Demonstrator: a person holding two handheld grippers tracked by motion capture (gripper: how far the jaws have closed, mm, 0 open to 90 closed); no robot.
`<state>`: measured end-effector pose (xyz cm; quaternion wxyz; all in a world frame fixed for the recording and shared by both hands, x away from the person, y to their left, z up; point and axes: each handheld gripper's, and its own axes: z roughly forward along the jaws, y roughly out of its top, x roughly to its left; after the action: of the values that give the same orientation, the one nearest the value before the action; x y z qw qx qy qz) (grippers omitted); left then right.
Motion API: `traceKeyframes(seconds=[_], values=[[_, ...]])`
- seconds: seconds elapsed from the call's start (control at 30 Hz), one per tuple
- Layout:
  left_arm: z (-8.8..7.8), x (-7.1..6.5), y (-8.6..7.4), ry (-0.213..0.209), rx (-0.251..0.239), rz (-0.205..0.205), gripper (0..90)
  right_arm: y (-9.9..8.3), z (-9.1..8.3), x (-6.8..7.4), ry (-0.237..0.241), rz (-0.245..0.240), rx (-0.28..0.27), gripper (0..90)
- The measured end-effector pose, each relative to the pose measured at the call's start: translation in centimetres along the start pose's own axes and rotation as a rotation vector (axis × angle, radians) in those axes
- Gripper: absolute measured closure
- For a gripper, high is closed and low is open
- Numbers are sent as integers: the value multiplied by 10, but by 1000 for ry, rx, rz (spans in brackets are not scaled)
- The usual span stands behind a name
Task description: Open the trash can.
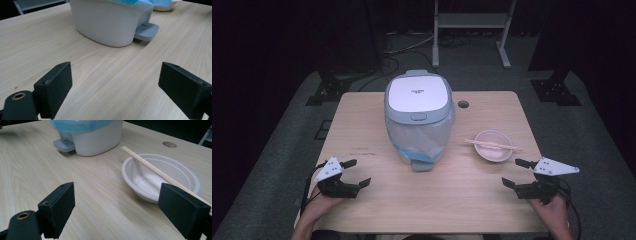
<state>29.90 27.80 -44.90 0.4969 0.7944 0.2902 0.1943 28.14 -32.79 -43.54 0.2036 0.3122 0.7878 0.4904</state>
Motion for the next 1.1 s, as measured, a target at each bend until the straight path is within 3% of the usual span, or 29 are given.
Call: traceKeyframes(seconds=[0.33,0.7,1.1], values=[[18,-13,14,-58,0,54,123,1,0,-1,-7,-13,4,129],[48,-34,30,-157,11,112,138,2,-1,0,-12,-22,6,129],[76,-47,47,-216,23,142,242,3,-1,0,-12,-32,5,129]])
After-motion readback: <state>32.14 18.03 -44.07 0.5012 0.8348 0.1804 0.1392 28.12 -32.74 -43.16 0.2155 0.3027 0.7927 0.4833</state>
